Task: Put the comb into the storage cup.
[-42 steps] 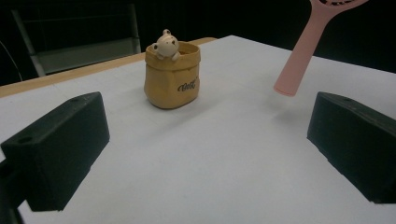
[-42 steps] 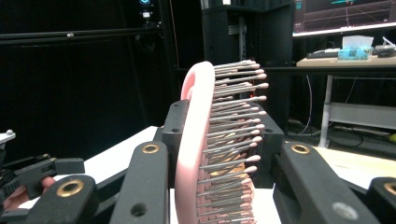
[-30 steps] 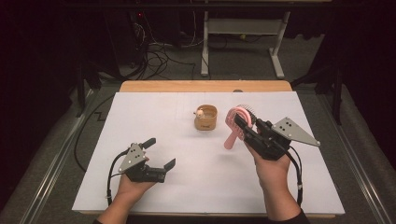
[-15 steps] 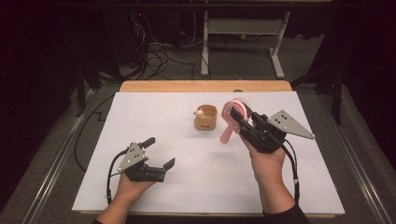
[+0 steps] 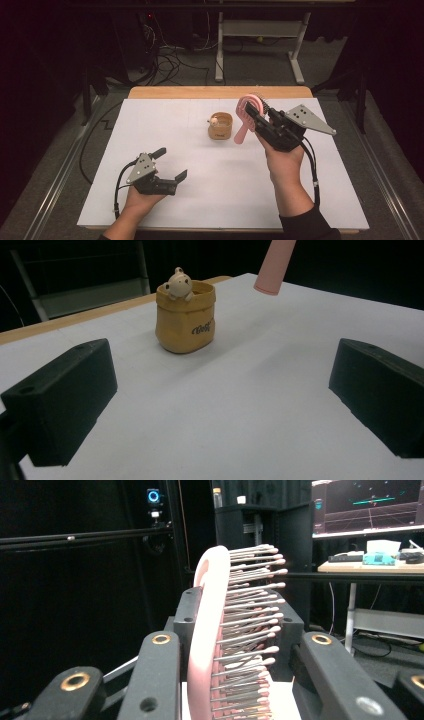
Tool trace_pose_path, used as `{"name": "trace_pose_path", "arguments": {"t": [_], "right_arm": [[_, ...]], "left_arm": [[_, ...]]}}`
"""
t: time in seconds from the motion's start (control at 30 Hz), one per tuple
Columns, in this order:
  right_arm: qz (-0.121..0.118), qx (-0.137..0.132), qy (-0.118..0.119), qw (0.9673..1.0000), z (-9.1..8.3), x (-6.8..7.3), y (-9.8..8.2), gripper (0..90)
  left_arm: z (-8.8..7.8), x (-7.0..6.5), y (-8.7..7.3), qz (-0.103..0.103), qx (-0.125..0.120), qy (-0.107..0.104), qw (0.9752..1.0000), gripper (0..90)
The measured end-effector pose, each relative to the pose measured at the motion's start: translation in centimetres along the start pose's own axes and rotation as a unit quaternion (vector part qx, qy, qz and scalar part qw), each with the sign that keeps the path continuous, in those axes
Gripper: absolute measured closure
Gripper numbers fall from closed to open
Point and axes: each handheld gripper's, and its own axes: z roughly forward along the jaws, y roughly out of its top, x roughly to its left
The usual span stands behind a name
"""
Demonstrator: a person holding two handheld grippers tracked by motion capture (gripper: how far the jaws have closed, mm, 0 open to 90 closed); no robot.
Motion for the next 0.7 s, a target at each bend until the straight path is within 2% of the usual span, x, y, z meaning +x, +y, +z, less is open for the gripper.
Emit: {"name": "trace_pose_path", "arguments": {"t": [0.23, 0.7], "right_arm": [[-0.003, -0.011, 0.000, 0.9999, 0.9, -0.1, 0.7, 67.0], [-0.017, -0.014, -0.010, 0.9997, 3.0, -0.2, 1.6, 66.9]], "left_arm": [[-0.1, 0.1, 0.0, -0.005, -0.002, -0.002, 1.0000, 0.0], [0.0, 0.2, -0.1, -0.006, -0.001, -0.003, 1.0000, 0.0]]}}
